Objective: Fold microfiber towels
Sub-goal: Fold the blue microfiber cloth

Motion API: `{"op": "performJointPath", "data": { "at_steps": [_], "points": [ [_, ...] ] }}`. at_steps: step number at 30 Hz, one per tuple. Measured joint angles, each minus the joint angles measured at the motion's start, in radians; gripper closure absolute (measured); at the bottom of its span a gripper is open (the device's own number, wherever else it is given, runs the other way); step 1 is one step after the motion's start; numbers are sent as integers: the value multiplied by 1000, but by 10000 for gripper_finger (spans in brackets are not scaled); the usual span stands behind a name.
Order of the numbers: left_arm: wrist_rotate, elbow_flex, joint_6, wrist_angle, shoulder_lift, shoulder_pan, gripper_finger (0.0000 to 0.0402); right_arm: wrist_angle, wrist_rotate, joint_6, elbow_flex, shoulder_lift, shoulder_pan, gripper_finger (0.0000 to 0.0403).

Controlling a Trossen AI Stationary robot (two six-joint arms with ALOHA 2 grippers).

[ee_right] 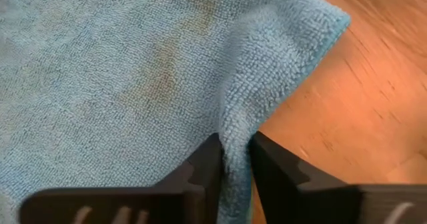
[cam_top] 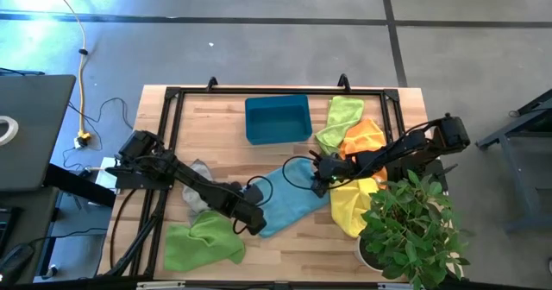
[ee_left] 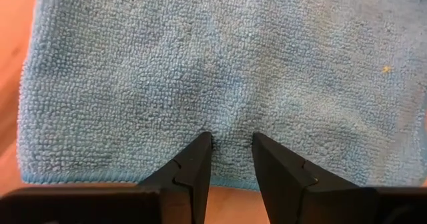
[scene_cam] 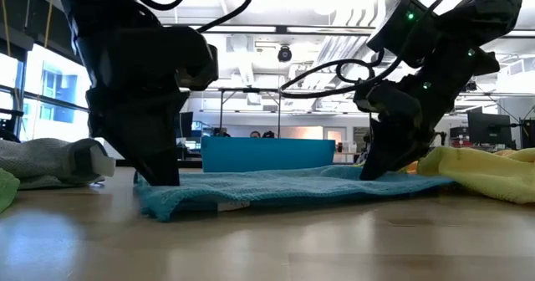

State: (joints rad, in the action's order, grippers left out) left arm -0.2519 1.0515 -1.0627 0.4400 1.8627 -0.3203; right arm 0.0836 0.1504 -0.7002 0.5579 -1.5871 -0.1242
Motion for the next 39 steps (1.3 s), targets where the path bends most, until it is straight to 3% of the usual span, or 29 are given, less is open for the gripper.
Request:
{"op": "performJointPath", "data": {
  "at_steps": [8, 14, 18, 25, 30, 39],
  "points": [
    [-32, 6, 47, 11, 1, 1, 298, -32, 24, -19, 1, 0, -2, 399],
    [-54, 47, 124, 16, 2, 1, 298, -71, 25, 21, 25, 0, 9, 401],
    [-58, 82, 178, 12, 2, 1, 298, -209, 38, 77, 101, -4, 22, 402],
    [-68, 132, 229, 11, 1, -20, 298, -588, 224, 106, 261, -3, 25, 402],
    [-78, 149, 229, 11, 0, -38, 298, -687, 287, 106, 342, -3, 26, 403],
    [-78, 151, 227, -4, -1, -93, 298, -733, 242, 53, 465, -15, -11, 403]
  ]
}}
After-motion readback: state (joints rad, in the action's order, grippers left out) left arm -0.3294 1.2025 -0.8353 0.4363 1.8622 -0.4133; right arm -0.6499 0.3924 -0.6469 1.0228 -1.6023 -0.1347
